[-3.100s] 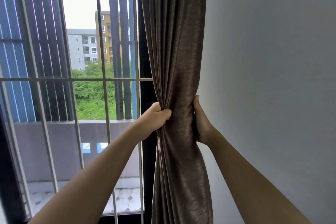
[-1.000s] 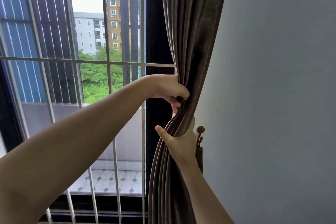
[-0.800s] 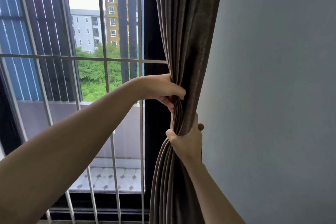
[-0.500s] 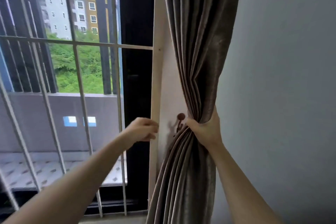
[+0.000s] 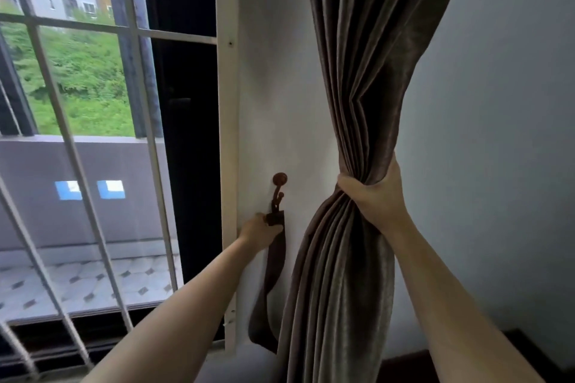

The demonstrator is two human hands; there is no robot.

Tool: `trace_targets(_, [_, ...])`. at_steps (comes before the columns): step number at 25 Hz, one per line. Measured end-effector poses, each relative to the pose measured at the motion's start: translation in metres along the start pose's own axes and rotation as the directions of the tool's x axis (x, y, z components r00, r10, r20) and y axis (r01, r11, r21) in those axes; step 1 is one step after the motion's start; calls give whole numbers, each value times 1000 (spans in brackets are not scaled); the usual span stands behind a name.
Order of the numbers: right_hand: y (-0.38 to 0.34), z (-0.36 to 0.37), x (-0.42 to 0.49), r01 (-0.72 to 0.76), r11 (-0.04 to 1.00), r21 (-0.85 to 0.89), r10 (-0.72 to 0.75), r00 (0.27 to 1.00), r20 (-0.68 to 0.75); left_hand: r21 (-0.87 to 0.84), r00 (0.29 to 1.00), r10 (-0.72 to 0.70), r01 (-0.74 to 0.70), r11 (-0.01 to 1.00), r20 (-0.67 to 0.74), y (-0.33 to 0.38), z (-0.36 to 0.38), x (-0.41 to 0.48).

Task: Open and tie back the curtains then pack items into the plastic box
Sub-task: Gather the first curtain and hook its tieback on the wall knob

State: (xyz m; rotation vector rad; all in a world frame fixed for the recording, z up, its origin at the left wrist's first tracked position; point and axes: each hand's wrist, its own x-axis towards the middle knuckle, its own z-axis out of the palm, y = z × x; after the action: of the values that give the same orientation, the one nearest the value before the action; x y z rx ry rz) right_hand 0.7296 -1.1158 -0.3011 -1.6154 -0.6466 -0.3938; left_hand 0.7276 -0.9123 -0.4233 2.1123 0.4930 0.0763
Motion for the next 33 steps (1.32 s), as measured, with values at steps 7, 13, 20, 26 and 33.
trace_targets(7, [0, 7, 0, 26, 999, 20, -27, 999, 38, -276, 988, 87, -49, 960, 128, -24, -36, -36])
trace_targets(13, [1, 40, -4, -4, 995, 98, -9, 992, 128, -73, 982, 173, -168, 983, 77, -14, -133, -103])
trace_targets(20, [4, 103, -7, -61, 993, 104, 34, 969, 244, -140, 940, 330, -316, 938, 87, 7, -155, -153])
trace_targets(26, [-21, 137, -11, -100, 993, 63, 80, 961, 263, -426, 907, 411, -338, 839, 90, -13, -137, -137])
trace_targets(33, [-78, 143, 5, -137, 986, 93, 127, 987, 102, -484, 883, 469, -411, 772, -2, -2, -112, -139])
